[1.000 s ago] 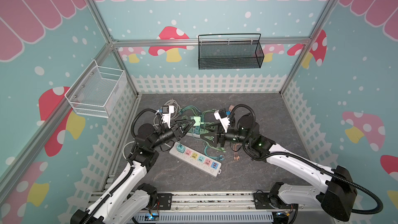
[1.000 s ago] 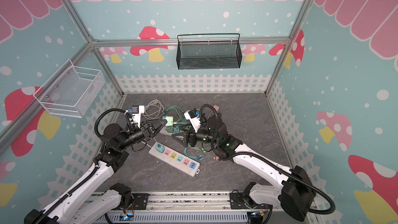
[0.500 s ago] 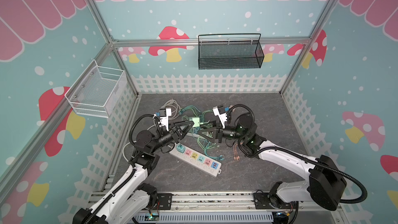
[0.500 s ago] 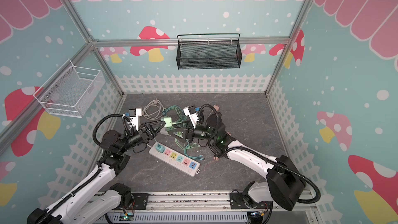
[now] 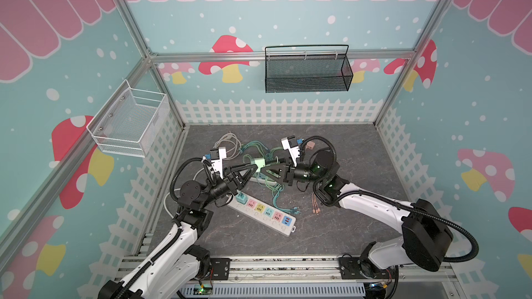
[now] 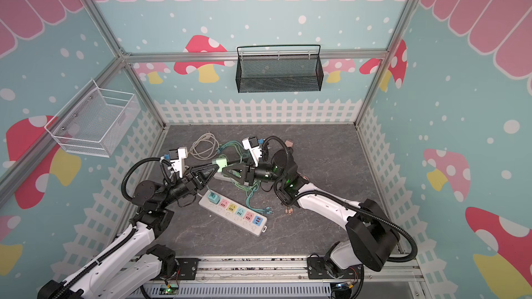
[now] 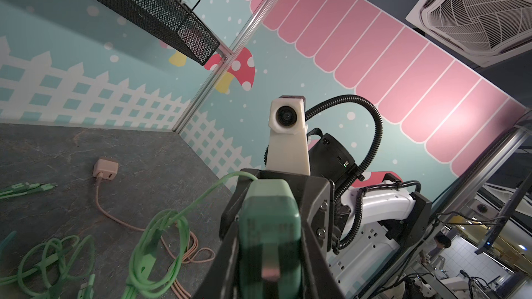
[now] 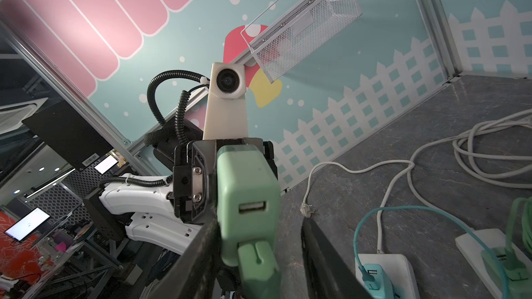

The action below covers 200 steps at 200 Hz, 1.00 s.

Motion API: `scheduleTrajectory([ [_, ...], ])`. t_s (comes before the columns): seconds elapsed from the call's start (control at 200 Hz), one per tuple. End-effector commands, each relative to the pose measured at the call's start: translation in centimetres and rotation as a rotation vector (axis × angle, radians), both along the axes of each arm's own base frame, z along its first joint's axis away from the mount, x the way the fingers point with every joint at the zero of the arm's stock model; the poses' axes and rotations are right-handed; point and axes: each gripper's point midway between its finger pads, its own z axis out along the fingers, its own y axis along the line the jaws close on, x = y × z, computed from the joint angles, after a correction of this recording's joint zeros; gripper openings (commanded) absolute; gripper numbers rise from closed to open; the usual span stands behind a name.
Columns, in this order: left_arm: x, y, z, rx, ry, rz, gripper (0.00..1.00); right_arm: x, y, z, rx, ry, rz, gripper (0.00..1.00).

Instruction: Insert the plug

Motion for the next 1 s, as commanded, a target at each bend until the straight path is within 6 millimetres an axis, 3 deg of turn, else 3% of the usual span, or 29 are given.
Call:
scheduleTrajectory([
  [0.0,-0.8,-0.2,0.0,0.005,-0.024,-0.027,0.00,-0.1,0.0,2.6,0.070,-0.045,0.017,0.44],
  [0.26,-0.8,-0.3,-0.6,0.013,-0.019,-0.027,0.00,-0.3,0.2,2.9,0.081,-0.054,0.047,0.43],
  [0.47,-0.7,-0.3,-1.0,0.026,-0.010,-0.026,0.05,-0.5,0.4,2.9,0.078,-0.056,0.067,0.35],
  [0.69,-0.6,0.1,-1.5,0.044,0.009,0.012,0.24,-0.2,0.5,1.5,0.013,-0.055,0.053,0.23],
  [0.996,-0.2,2.4,-3.1,0.141,0.079,0.195,0.57,1.5,-0.4,-1.1,-0.258,-0.131,-0.085,0.20],
])
